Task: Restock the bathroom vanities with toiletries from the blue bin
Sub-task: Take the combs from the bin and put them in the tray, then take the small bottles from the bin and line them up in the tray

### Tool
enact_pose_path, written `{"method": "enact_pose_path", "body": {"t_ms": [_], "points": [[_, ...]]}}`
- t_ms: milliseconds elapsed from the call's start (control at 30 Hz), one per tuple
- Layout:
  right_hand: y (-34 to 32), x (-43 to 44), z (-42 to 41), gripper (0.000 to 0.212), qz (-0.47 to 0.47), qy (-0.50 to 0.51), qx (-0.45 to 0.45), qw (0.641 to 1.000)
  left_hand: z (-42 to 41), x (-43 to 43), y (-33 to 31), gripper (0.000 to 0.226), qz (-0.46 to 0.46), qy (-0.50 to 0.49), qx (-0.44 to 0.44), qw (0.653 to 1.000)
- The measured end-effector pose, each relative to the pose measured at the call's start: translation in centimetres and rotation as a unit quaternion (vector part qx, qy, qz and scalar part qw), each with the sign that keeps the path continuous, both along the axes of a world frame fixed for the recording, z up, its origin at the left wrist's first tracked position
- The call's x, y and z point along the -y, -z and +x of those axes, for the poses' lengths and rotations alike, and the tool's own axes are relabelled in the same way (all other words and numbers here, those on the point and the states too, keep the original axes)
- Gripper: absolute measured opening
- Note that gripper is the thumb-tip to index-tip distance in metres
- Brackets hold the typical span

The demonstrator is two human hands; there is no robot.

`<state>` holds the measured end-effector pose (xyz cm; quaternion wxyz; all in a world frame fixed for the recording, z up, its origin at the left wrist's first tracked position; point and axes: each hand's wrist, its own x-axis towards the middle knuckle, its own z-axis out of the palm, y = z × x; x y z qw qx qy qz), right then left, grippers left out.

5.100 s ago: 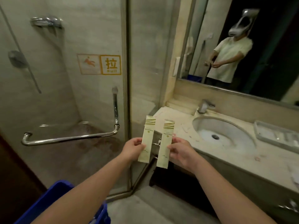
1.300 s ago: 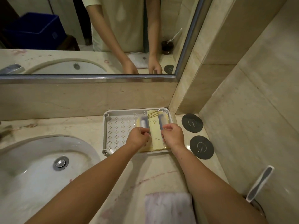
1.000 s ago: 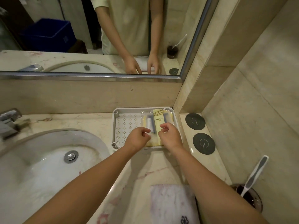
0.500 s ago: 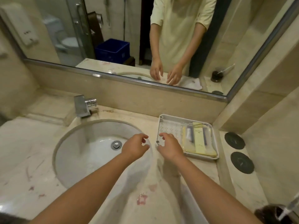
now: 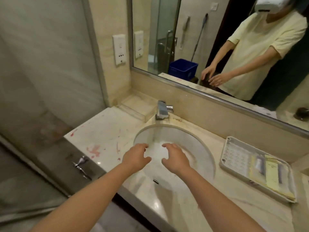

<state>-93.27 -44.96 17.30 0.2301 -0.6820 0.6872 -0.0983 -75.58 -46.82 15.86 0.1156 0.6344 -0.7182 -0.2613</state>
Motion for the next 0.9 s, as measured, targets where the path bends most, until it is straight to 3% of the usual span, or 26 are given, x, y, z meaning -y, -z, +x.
{"method": "enact_pose_path", "body": {"t_ms": [567,900], "points": [[-0.8,-4.3,25.6,0.055,-0.027,-0.230,-0.017,0.973,25.3,-11.4,-0.1,0.049,-0.001,-0.184,0.009,0.983],[-0.4,-8.4,39.5,0.056,-0.040,-0.397,-0.034,0.916,36.9,-21.0,0.5,0.057,0.015,-0.362,-0.001,0.932]]}}
